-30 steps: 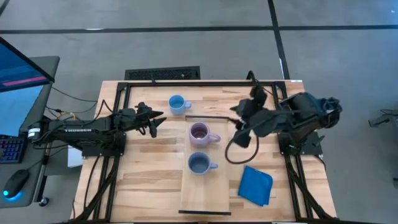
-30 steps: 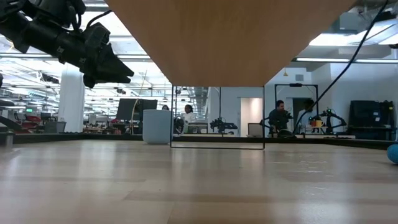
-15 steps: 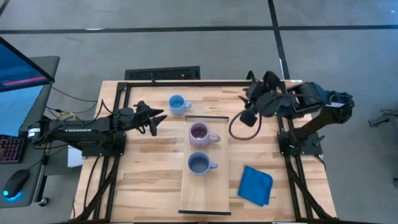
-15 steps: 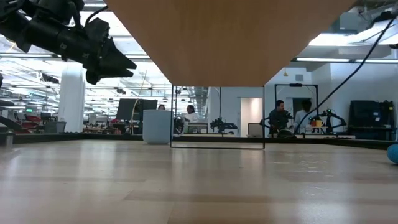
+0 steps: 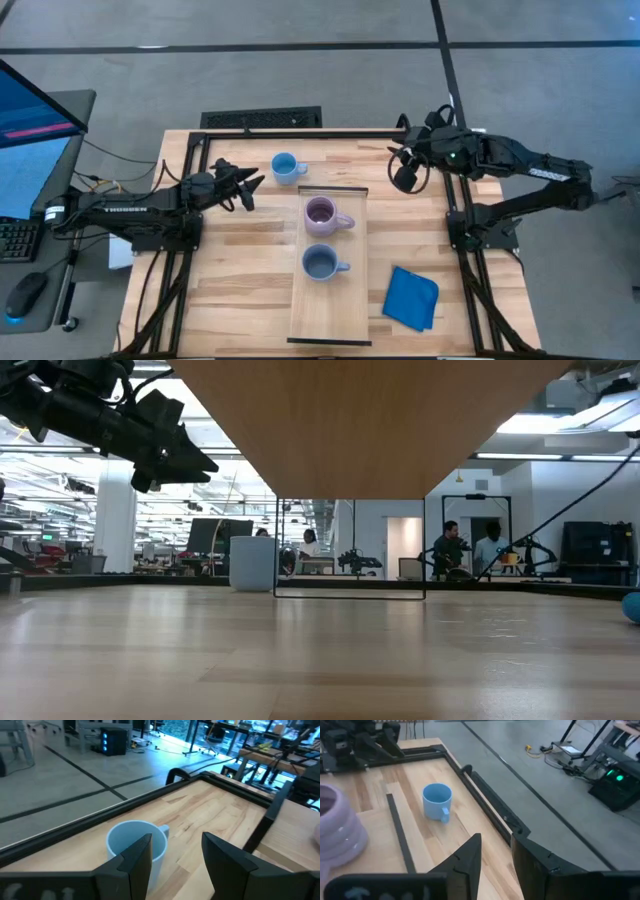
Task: Stack small to large cups/mugs on shelf
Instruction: Put the light blue mug on the shelf
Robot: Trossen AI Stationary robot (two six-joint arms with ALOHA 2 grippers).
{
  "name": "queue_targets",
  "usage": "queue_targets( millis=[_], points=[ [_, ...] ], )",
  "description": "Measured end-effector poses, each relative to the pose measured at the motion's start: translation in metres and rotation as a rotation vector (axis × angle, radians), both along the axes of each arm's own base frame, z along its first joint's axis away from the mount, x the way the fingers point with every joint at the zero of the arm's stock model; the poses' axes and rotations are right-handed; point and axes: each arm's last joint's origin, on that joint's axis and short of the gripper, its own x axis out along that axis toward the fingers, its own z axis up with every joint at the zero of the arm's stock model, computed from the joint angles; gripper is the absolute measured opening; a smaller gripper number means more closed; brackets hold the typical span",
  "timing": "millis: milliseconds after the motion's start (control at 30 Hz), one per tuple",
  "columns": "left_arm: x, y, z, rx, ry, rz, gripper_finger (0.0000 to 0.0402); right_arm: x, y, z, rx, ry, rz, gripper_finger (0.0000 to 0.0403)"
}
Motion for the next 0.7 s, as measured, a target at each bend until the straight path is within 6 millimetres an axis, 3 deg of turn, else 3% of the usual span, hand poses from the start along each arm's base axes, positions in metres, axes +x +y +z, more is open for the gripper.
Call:
queue_targets(
  millis=[467, 700],
  points=[
    [0.000, 0.000, 0.000, -0.125, -0.087, 0.018, 0.0162, -0.025, -0.033, -0.062, 0.050, -0.129, -0.005, 0.0127],
    [0.000, 0.000, 0.002, -0.073, -0.066, 0.019, 0.0162, -0.036, -0.044, -0.083, 0.037, -0.245, -0.011, 0.0127]
  ],
)
